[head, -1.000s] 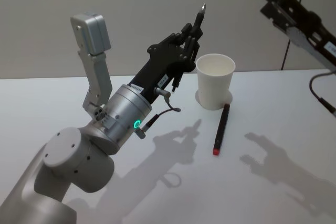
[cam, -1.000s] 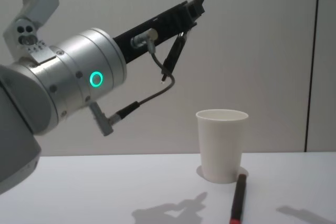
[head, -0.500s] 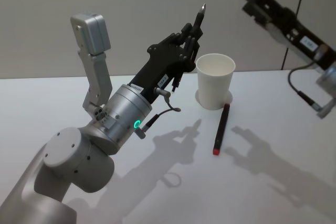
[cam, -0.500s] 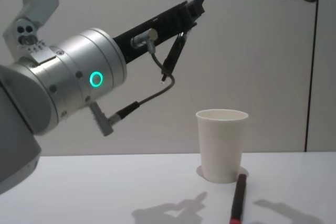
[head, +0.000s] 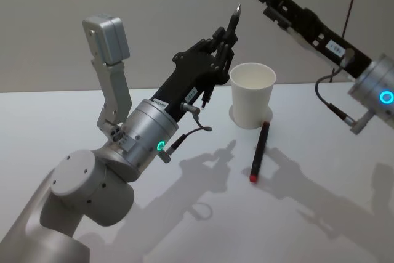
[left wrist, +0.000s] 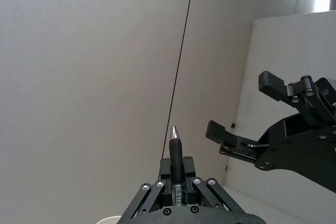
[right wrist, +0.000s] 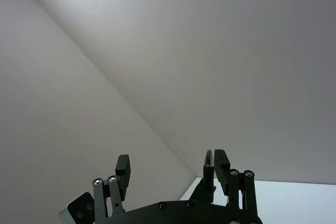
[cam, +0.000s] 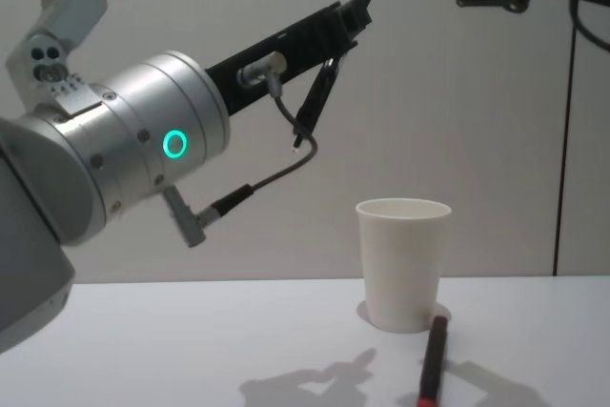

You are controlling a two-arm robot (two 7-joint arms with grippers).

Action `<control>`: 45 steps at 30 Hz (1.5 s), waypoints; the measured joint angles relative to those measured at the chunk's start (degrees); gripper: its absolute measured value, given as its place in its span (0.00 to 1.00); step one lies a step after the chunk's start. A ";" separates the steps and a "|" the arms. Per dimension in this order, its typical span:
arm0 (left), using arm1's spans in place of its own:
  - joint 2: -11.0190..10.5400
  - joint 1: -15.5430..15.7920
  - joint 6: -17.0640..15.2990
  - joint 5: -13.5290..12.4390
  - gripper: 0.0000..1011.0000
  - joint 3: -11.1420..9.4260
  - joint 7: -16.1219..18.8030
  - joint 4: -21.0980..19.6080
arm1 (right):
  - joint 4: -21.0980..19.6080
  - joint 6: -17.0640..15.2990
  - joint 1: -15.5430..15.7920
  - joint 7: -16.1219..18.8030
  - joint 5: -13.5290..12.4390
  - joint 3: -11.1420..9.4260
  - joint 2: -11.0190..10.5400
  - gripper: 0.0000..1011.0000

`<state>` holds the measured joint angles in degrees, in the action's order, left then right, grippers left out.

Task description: Place the pen into the pen holder.

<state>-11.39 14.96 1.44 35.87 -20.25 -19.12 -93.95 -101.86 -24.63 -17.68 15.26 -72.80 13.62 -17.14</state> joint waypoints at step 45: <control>0.00 0.00 0.00 0.00 0.14 0.00 0.00 0.00 | 1.37 1.00 -3.07 -9.46 7.67 4.75 1.83 0.99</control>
<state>-11.39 14.96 1.44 35.87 -20.25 -19.12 -93.95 -100.49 -23.62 -20.75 5.80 -65.13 18.37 -15.31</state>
